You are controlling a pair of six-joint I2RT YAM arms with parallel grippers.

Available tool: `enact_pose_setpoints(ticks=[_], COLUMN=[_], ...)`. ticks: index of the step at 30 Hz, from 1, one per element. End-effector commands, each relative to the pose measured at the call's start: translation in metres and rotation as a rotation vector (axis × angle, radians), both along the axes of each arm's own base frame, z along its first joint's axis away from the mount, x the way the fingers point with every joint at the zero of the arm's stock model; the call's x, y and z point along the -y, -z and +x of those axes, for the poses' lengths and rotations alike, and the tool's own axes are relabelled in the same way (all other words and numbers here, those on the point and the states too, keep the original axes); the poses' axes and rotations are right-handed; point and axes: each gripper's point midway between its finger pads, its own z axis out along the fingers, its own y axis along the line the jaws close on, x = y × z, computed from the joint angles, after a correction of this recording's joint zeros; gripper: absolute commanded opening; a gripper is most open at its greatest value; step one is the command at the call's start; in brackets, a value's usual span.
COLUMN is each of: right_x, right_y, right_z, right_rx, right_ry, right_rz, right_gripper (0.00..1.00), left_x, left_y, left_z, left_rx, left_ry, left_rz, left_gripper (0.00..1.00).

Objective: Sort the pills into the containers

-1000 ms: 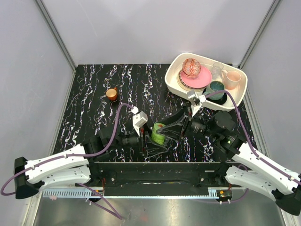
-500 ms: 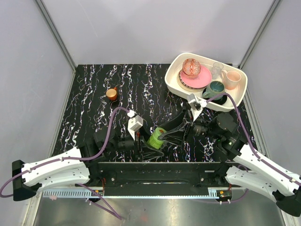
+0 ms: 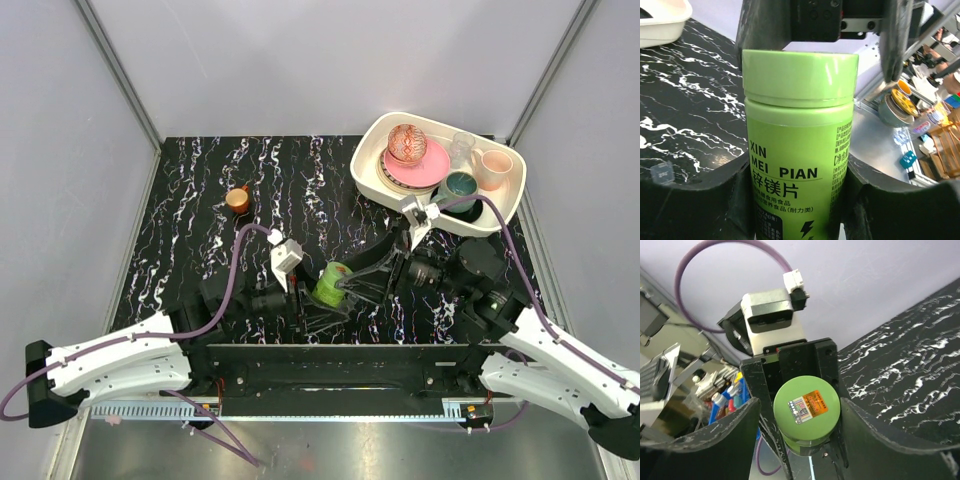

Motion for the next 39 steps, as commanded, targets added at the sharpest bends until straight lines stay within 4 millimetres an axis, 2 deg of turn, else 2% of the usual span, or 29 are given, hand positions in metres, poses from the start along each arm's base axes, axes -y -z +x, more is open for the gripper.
enact_pose_setpoints(ticks=[1,2,3,5,6,7,8,11,15,28,39], right_x=[0.007,0.010,0.011,0.014,0.013,0.015,0.019,0.023,0.023,0.009,-0.006], right_y=[-0.030,-0.035,-0.031,-0.029,-0.015,-0.016,-0.005,0.011,0.027,0.036,0.055], right_z=[0.026,0.035,0.041,0.057,0.064,0.069,0.078,0.095,0.104,0.094,0.082], right_rx=[-0.087,-0.107,-0.154,-0.206,-0.260,-0.279,-0.315,-0.374,-0.427,-0.471,-0.506], right_ry=[0.173,0.229,0.258,0.343,0.380,0.412,0.470,0.570,0.624,0.531,0.443], right_rz=[0.033,0.042,0.033,0.034,-0.009,-0.012,-0.043,-0.086,-0.132,-0.110,-0.170], right_gripper=[0.71,0.74,0.77,0.79,0.80,0.81,0.82,0.82,0.85,0.88,0.84], left_x=[-0.002,-0.002,-0.003,-0.004,-0.003,-0.004,-0.004,-0.003,-0.002,0.006,0.009], left_y=[-0.020,-0.021,-0.014,-0.015,-0.009,-0.011,-0.010,-0.009,-0.004,0.012,0.009], left_z=[0.027,0.030,0.033,0.040,0.042,0.046,0.048,0.056,0.059,0.063,0.070], left_rx=[0.015,0.015,0.004,0.002,-0.008,-0.006,-0.009,-0.011,-0.021,-0.047,-0.047], left_ry=[-0.139,-0.156,-0.173,-0.214,-0.225,-0.243,-0.254,-0.289,-0.308,-0.308,-0.337], left_rz=[-0.044,-0.036,-0.004,0.010,0.034,0.038,0.046,0.064,0.093,0.132,0.125], left_gripper=[0.00,0.00,0.00,0.00,0.00,0.00,0.00,0.00,0.00,0.00,0.00])
